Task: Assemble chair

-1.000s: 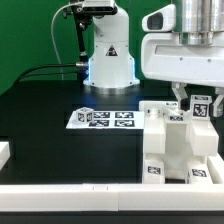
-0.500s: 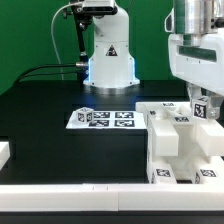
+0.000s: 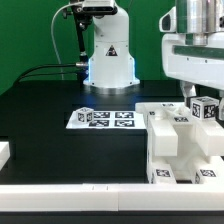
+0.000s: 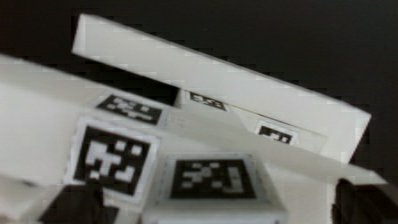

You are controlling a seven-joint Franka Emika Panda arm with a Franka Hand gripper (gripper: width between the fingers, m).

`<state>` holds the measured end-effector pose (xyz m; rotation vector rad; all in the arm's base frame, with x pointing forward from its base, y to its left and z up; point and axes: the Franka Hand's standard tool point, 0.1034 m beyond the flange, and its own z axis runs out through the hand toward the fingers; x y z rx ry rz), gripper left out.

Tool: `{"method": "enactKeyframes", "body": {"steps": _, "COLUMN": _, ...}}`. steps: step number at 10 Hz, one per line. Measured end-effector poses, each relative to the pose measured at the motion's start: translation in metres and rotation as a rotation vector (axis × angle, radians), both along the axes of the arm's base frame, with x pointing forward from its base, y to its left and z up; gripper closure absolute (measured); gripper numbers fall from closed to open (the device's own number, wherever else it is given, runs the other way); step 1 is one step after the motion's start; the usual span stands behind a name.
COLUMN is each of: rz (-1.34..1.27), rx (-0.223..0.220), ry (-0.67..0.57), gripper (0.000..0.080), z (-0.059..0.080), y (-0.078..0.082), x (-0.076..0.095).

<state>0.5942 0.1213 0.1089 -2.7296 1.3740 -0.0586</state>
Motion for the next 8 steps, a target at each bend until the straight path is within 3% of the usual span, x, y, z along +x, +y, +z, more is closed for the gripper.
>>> {"method": "enactKeyframes", "body": {"steps": 1, "rz": 0.187, "rx": -0.012, "ry": 0.004, "gripper": 0.0151, "z": -0.0010, "y": 0.0045, "x": -0.0030}}
{"method": "enactKeyframes", "body": {"steps": 5, "rz": 0.423, "rx": -0.027, "ry": -0.011, "gripper": 0.0151, "z": -0.0010, "y": 0.0018, "x": -0.0023}}
{"method": "enactKeyframes", "body": {"steps": 6, "rz": 0.747, "rx": -0.083, "ry": -0.017, "gripper": 0.0151, "z": 0.0001, "y": -0.0004, "x": -0.0024}}
{"method": "enactKeyframes", "body": {"steps": 7, "rz": 0.917, "rx": -0.108, "ry": -0.015, "gripper": 0.0151, "z": -0.0008, "y": 0.0001, "x": -0.0033}}
{"method": "enactKeyframes", "body": {"steps": 8, "rz": 0.877, "rx": -0.101, "ry": -0.016, "gripper": 0.0151, "z": -0.0009, "y": -0.0002, "x": -0.0030}}
